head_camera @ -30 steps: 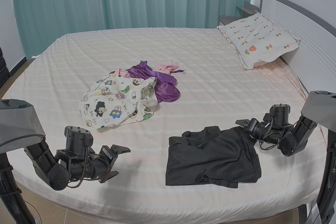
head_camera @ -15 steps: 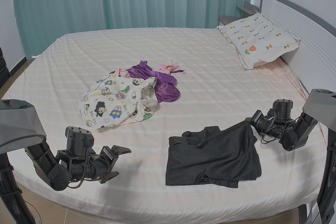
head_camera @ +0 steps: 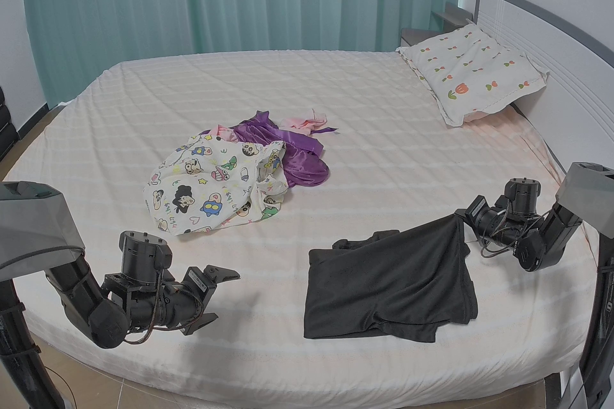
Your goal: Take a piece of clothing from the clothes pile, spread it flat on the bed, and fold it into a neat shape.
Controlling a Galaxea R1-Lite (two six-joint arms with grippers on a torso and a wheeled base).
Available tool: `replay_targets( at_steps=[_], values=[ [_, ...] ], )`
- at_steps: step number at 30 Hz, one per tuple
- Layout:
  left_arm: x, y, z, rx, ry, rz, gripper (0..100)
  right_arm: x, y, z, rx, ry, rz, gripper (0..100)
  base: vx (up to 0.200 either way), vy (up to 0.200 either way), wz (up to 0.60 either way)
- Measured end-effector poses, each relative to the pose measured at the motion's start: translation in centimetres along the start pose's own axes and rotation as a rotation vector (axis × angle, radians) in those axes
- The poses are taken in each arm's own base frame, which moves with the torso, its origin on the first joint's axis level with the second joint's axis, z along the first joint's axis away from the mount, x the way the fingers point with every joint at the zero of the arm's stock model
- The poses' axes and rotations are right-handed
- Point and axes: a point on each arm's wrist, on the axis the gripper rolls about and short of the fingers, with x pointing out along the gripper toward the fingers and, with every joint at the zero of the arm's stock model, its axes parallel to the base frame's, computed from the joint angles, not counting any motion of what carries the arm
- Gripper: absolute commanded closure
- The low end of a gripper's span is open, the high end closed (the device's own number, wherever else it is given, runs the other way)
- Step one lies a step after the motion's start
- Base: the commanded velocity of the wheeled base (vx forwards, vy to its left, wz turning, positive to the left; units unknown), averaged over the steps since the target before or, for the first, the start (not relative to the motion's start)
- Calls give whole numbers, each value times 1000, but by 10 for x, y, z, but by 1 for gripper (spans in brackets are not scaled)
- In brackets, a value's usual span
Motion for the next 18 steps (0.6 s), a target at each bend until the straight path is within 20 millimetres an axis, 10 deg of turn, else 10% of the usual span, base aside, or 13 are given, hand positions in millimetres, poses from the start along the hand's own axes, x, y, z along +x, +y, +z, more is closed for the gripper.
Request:
replay_targets(
  at_steps=[1,18],
  values=[
    [0,0,0,0,0,0,0,0,-1,0,1,0,-1,0,0,0,0],
    [0,-1,1,4,-8,-19,0,-34,5,-8,-14,17,-44,0,0,0,0]
  ],
)
